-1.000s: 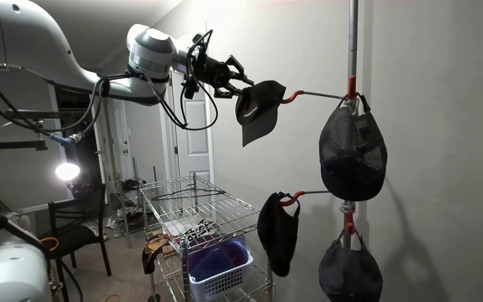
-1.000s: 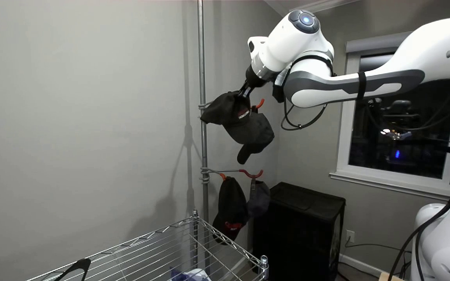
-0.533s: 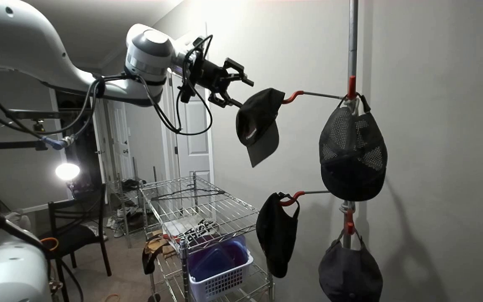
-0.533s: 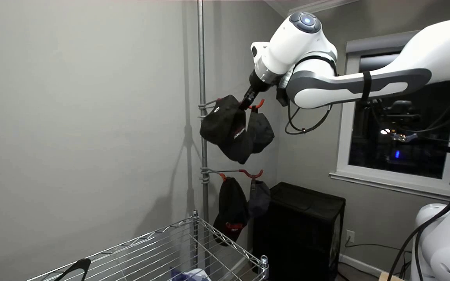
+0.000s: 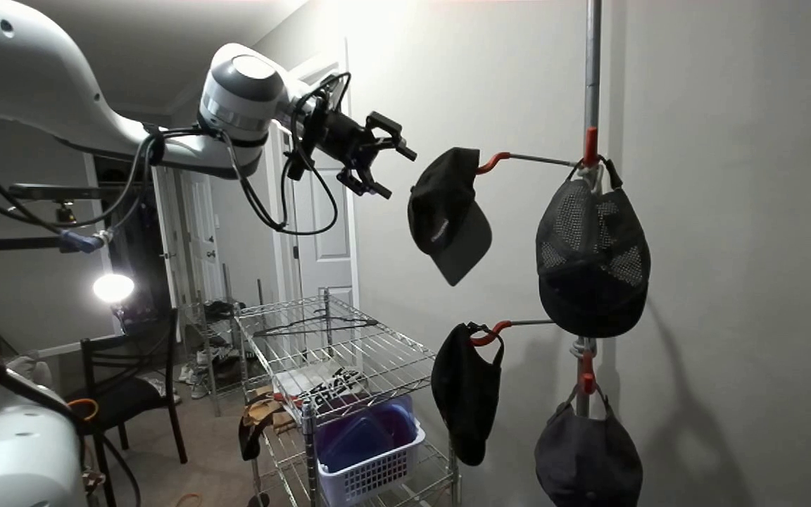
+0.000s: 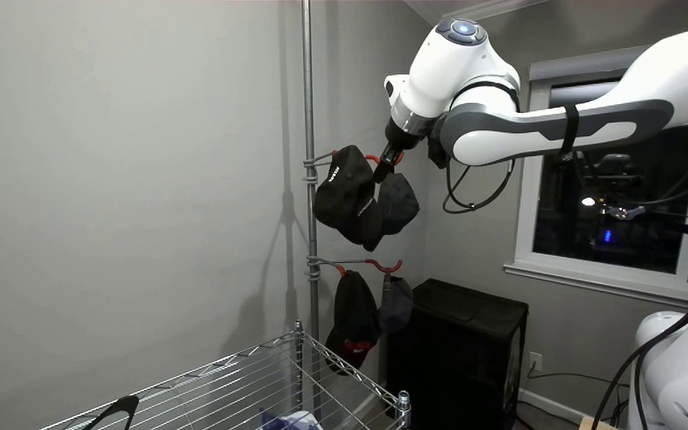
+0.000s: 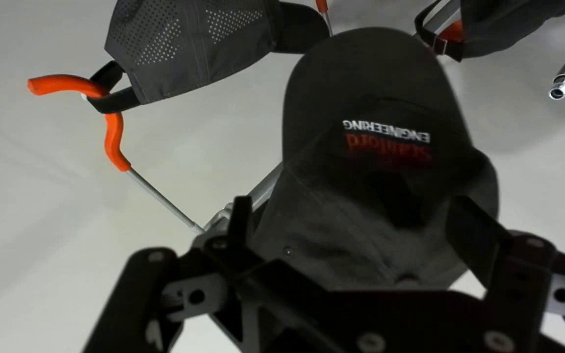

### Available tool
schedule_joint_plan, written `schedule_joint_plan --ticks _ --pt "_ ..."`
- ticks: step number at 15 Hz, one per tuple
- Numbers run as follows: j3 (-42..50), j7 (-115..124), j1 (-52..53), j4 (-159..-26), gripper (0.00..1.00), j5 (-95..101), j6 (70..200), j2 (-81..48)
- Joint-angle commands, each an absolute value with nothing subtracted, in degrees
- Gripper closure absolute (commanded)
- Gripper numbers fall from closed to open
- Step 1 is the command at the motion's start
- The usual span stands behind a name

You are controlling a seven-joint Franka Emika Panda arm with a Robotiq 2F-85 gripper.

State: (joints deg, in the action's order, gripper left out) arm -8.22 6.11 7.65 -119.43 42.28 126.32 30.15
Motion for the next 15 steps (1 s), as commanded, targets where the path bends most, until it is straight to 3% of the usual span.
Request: schedule_joint_plan --ticks 1,10,15 --pt "-8.8 2.3 8.0 -120.7 0.0 39.1 125.0 31.9" --pt "-10.9 -5.5 10.4 -120.9 0.0 30.4 123.0 30.0" --pt "-13.3 -5.4 11.6 -120.9 0.0 24.7 115.7 26.8"
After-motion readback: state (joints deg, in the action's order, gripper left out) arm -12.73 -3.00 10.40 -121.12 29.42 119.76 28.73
